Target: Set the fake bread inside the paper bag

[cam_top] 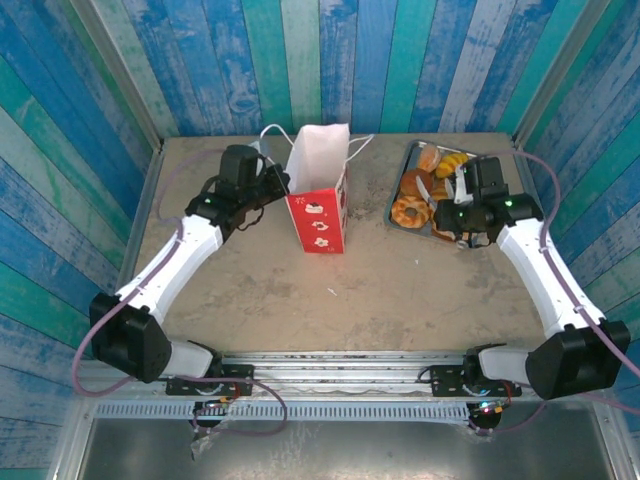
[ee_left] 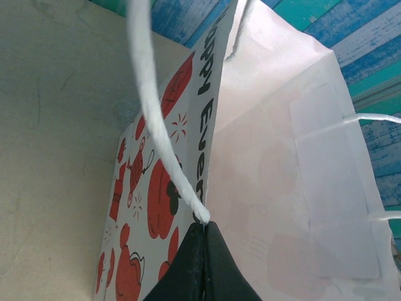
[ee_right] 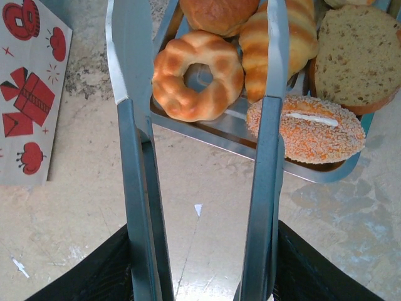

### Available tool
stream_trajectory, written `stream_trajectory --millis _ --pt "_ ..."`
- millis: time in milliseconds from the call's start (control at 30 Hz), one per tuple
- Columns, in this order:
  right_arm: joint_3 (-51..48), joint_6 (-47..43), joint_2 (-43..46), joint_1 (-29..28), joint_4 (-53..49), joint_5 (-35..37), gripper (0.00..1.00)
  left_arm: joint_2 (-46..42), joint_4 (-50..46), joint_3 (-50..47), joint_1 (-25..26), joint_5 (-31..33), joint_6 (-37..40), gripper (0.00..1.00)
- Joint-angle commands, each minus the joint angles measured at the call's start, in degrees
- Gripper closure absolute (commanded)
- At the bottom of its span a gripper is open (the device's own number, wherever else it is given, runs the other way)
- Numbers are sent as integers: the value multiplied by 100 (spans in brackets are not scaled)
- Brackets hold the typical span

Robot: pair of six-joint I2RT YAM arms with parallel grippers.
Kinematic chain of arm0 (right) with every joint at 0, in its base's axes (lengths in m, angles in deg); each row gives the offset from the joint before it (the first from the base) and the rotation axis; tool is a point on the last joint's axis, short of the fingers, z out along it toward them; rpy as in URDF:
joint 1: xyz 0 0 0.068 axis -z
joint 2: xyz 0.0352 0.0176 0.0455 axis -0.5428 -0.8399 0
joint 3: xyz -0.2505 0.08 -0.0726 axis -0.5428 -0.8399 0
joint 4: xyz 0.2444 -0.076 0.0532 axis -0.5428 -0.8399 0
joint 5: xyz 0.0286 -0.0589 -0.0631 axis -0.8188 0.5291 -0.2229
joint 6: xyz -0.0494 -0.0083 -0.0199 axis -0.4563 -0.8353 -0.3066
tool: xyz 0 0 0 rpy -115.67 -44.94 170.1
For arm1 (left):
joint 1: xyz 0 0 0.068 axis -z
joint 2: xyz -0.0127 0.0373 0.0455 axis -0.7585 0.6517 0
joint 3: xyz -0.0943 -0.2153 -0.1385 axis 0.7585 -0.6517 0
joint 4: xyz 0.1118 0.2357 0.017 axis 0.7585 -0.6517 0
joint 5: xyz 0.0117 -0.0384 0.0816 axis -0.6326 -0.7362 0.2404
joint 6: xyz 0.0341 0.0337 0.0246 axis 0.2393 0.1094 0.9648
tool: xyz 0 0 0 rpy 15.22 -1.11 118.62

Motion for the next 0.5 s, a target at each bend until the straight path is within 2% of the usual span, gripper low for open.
stream_trajectory --millis 0,67,200,367,467 --pt "210 -128 -122 28 93 120 46 -184 160 -70 81 107 -80 88" --pt "272 -179 -243 29 102 164 46 -202 236 -60 81 48 -27 72" --pt "464 -254 -498 29 102 233 46 -465 267 49 81 158 200 47" --pt "783 -355 -918 46 99 378 45 -1143 269 -121 82 557 627 22" --pt "1019 -407 -1274 55 92 461 44 -1644 220 -392 84 1052 926 7"
